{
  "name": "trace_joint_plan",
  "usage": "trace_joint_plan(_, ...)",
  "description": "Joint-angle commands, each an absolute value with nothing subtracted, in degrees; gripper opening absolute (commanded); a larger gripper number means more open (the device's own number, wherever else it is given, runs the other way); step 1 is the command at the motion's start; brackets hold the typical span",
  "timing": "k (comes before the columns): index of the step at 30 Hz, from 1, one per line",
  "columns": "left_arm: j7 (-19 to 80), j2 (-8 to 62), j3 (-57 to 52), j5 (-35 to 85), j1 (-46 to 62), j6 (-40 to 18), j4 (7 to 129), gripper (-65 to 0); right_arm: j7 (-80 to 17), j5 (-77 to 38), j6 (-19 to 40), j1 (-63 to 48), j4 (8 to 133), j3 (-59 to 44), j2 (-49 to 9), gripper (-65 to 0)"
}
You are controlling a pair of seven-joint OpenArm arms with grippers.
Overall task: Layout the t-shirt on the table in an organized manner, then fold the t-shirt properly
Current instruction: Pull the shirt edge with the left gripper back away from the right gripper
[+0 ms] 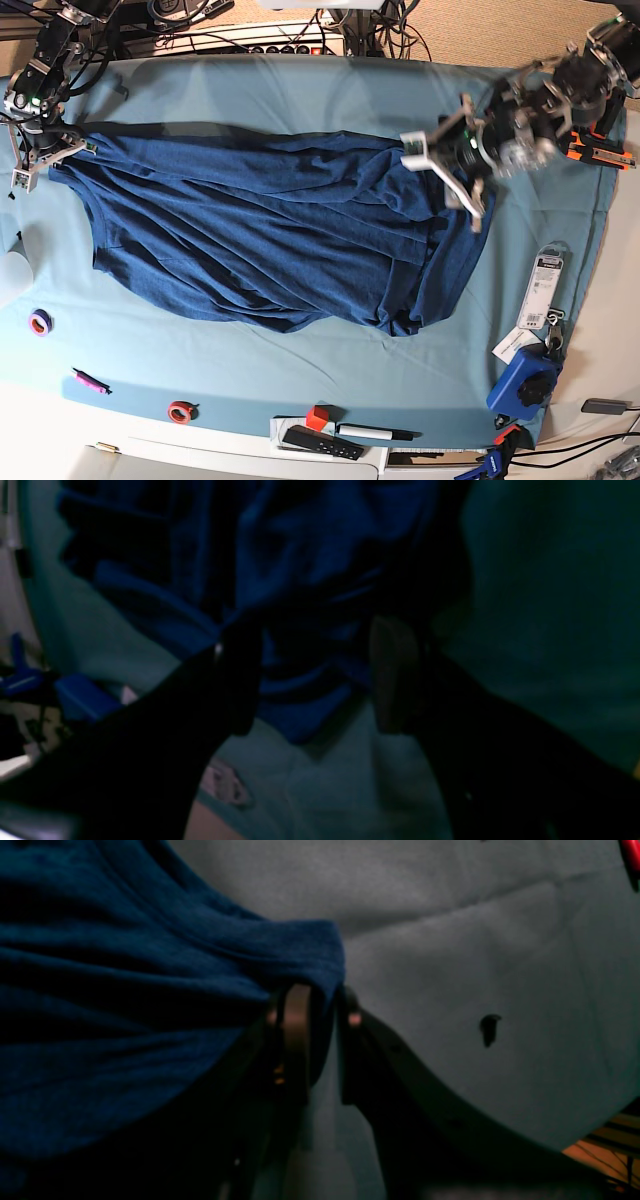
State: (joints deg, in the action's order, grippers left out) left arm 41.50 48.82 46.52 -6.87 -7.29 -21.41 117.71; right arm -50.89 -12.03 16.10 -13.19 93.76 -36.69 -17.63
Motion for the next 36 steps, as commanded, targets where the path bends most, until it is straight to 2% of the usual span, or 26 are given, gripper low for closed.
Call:
trace_joint_plan(1,40.84,50.02,48.21,-9.67,-8.08,-18.59,118.52,-30.4,-49.41,-11.94,15.88,-12.84,94.76,-37.12,-18.90,-55.4)
trace_joint_plan(6,40.86,53.25,58.87,-22.09,-8.10,-8.58,118.52,-30.5,-49.41,-11.94,15.86,-12.84,94.74,-37.12,-18.90,-55.4)
trace_joint_plan(10,41.56,54.94,64.10,-24.80,-8.10,-3.90,118.43,-30.5,-49.36,-11.97,15.86,-12.84,94.76,-37.12,-18.90,-55.4)
trace_joint_plan(15,41.08,53.45,65.19,-28.38,-8.19,1.32,117.38,-30.5,-49.43,-11.97,15.86,-12.84,94.76,-37.12,-18.90,-55.4)
trace_joint_plan(22,38.15,50.00,65.19,-28.97,-8.27,0.16,114.65,-30.5,-49.43,-11.99,15.86,-12.84,94.76,-37.12,-18.90,-55.4)
trace_joint_plan(36,36.62,50.13,65.19,-29.80,-8.25,-0.03,108.95,-30.5,-49.28,-11.99,15.86,-12.84,94.76,-37.12,-18.90,-55.4)
